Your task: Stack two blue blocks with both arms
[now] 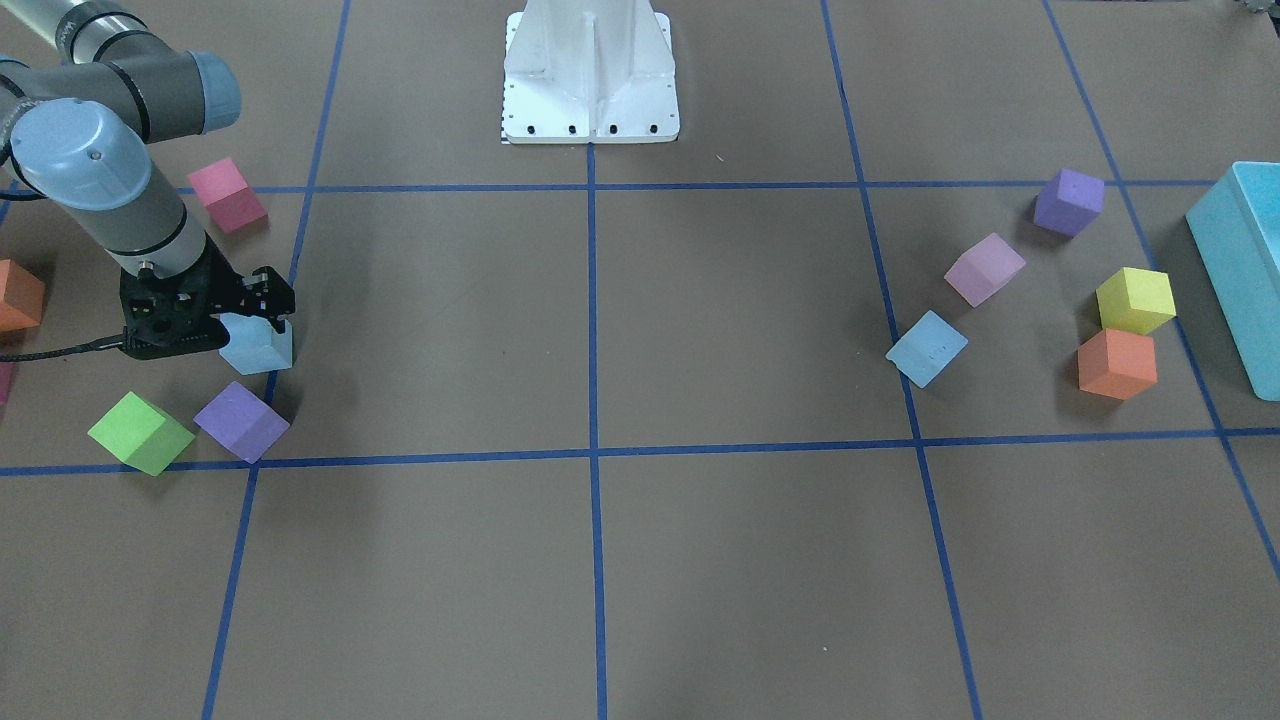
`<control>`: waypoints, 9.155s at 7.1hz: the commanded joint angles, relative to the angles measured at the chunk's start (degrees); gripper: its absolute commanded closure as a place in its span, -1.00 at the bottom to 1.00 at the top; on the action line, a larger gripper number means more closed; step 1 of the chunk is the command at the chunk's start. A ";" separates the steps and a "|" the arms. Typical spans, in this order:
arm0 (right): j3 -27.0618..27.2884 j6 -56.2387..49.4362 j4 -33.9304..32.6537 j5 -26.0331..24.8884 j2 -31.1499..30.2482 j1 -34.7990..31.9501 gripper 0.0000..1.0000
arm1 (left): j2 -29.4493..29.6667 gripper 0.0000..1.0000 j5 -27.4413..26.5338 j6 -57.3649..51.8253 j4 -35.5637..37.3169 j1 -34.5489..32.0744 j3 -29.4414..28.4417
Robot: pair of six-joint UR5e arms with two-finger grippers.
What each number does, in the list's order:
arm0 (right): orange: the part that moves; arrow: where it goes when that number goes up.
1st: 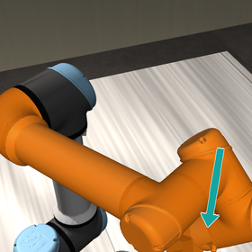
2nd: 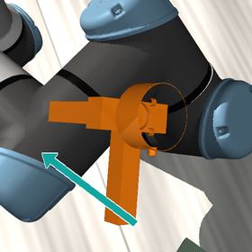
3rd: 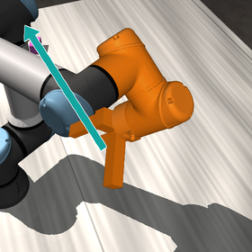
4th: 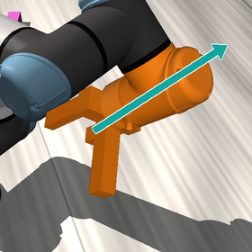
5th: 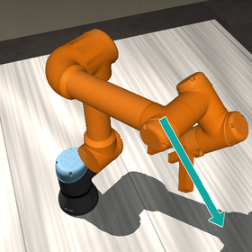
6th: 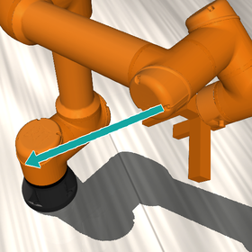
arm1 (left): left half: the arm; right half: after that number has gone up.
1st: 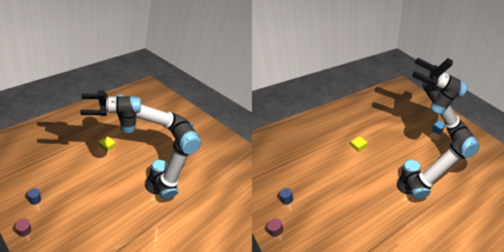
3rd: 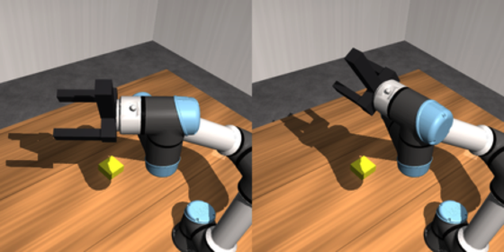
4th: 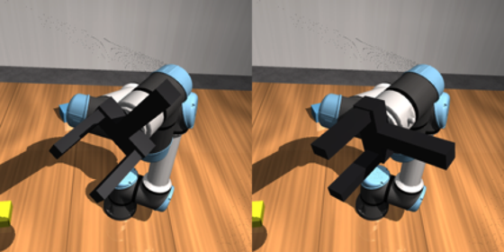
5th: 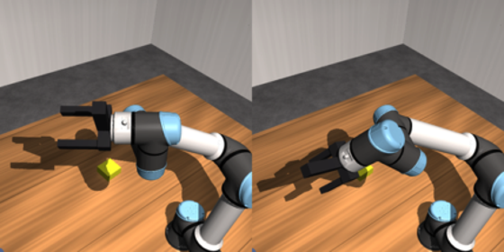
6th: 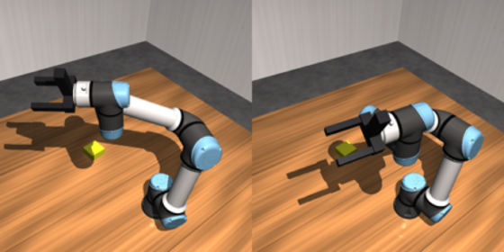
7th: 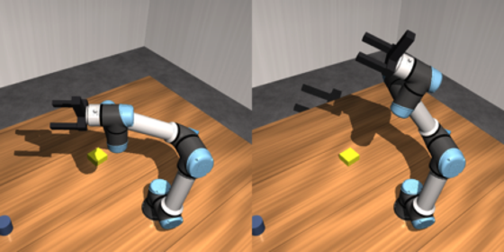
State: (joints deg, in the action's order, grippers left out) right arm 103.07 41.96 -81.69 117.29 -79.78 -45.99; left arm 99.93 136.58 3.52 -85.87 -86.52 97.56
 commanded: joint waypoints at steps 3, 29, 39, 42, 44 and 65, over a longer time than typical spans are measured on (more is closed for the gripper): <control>-3.14 2.77 4.17 -0.48 0.15 0.81 -1.00 | 0.00 -1.00 0.00 -0.09 0.00 0.04 0.00; -16.19 26.23 -4.29 -4.06 31.23 11.51 -0.28 | -0.79 -1.00 -0.18 -0.09 0.00 -0.05 -0.35; -21.77 30.73 -5.06 -8.74 39.18 17.95 -0.28 | -1.49 -1.00 -0.18 -0.09 0.00 -0.05 -0.70; -20.89 30.82 -5.32 -8.83 38.03 17.95 -0.31 | -1.50 -1.00 -0.18 -0.09 0.00 -0.05 -0.79; -21.07 30.82 -5.24 -8.83 38.38 18.04 -0.31 | -1.50 -1.00 -0.18 -0.09 0.00 -0.05 -0.88; 5.65 6.73 -11.21 7.51 11.67 -8.86 -1.00 | 2.55 -0.99 -15.19 69.76 -17.29 34.83 2.13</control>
State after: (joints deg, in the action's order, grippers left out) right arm 108.61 48.73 -92.90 124.81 -68.04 -54.84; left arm 103.10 123.17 70.80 -100.59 -53.31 101.19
